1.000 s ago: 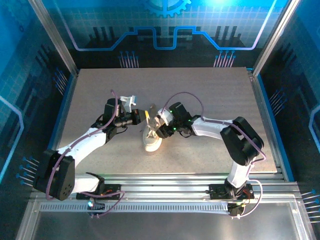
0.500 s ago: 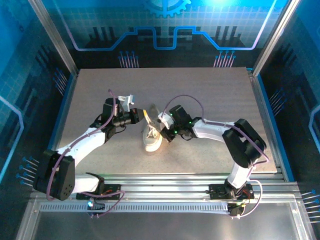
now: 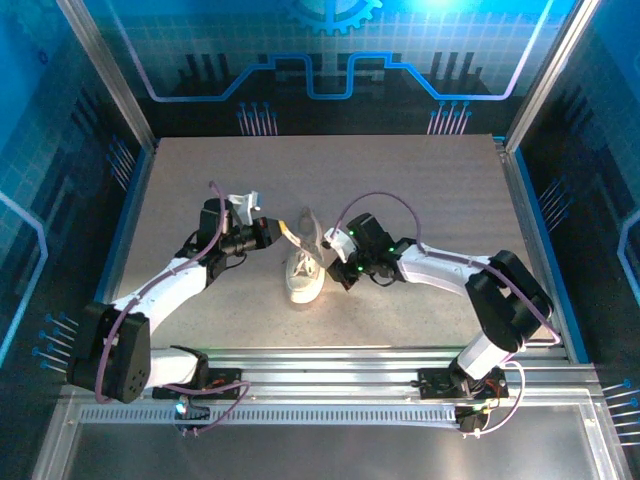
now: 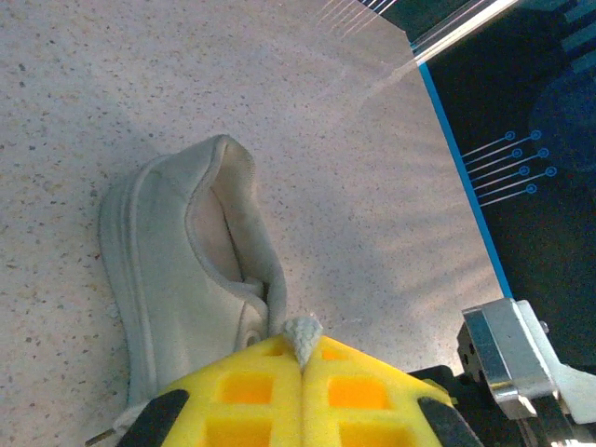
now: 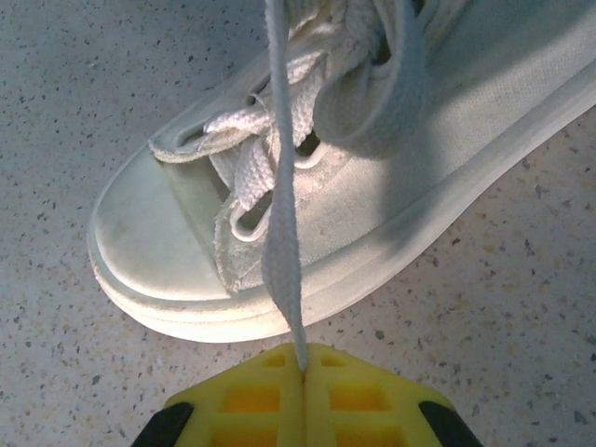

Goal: Tie the shoes

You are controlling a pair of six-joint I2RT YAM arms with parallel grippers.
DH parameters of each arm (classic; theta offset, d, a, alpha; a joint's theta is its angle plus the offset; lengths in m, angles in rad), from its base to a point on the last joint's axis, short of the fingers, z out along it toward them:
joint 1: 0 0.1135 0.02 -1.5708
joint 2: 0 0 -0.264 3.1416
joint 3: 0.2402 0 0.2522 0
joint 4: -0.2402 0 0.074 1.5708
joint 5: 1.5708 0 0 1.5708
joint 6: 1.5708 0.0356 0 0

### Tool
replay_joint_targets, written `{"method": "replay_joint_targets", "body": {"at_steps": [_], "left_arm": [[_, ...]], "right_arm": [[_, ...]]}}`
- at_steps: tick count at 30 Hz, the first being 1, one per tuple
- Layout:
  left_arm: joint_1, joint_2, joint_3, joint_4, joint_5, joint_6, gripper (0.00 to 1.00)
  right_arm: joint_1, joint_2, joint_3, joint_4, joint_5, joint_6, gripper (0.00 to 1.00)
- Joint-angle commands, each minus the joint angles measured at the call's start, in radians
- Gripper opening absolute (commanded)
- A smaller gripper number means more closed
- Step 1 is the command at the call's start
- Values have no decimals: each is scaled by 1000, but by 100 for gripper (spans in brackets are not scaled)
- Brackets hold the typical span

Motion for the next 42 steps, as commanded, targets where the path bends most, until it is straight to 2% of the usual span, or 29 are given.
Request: {"method": "replay_joint_targets", "body": {"at_steps": [1, 14, 19, 22, 26, 30, 33, 36, 39, 42], "left_arm": [[23, -21, -16, 39, 21, -9, 0], [51, 14, -31, 58, 58, -10, 1], [57, 18, -20, 1, 58, 35, 30], [70, -25, -28, -31, 43, 81, 40], [88, -114, -28, -88, 26, 196, 42], [88, -208, -27, -128, 30, 390, 43], [88, -263, -47, -99, 80, 520, 43], [85, -263, -84, -6, 154, 603, 43], [73, -219, -75, -5, 179, 646, 38], [1, -189, -84, -8, 116, 752, 38]], "right_arm": [[13, -25, -42, -43, -33, 46, 0], [12, 15, 12, -64, -84, 85, 0], [13, 24, 53, -80, -103, 83, 0], [12, 20, 64, -94, -110, 79, 0], [12, 8, 64, -104, -115, 77, 0], [8, 3, 62, -105, -129, 81, 0], [3, 5, 62, -98, -147, 93, 0], [-5, 6, 58, -85, -166, 110, 0], [-13, 5, 53, -67, -196, 124, 0], [-16, 6, 53, -61, -208, 128, 0]]}}
